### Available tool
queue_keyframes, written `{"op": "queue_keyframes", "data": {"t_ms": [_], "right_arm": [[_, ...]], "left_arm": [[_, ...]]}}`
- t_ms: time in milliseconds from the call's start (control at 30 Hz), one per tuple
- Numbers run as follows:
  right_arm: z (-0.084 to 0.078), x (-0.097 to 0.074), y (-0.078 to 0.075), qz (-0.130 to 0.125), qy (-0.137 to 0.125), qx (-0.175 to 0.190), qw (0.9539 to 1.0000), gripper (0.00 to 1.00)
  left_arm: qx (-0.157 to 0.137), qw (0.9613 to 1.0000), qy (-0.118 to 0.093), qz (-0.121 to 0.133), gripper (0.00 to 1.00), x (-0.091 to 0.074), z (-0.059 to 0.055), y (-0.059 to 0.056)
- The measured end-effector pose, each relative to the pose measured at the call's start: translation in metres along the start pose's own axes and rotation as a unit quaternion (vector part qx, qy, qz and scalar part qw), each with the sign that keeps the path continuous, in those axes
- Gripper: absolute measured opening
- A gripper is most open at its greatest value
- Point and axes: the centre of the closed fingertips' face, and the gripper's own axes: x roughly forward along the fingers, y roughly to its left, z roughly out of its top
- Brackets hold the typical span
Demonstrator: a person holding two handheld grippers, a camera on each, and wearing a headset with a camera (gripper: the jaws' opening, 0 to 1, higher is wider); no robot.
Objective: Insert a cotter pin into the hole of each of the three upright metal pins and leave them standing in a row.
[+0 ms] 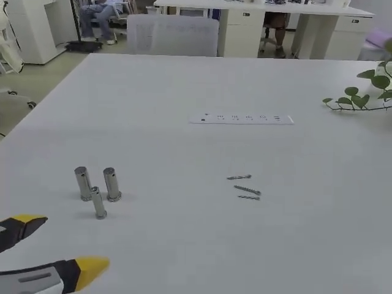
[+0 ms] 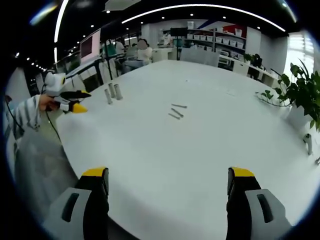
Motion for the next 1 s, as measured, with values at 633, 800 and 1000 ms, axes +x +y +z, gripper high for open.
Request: {"op": "queue_keyframes", "data": {"t_ms": [633,800,1000], "right_arm": [[-0.006,-0.002,0.001,0.004,0.008,-0.004,1.0,1.0],[-0.007,-0.003,0.003,0.006,0.009,-0.006,0.9999,1.0],[-0.009,-0.003,0.003,0.006,0.013,-0.005,0.9999,1.0]], "left_arm": [[0.023,0.9994,0.004,-0.027,0.54,0.032,0.012,0.006],[0.018,0.9993,0.005,-0.031,0.47,0.039,0.015,0.009],[0.011,0.9995,0.01,-0.027,0.43,0.046,0.015,0.017]]}}
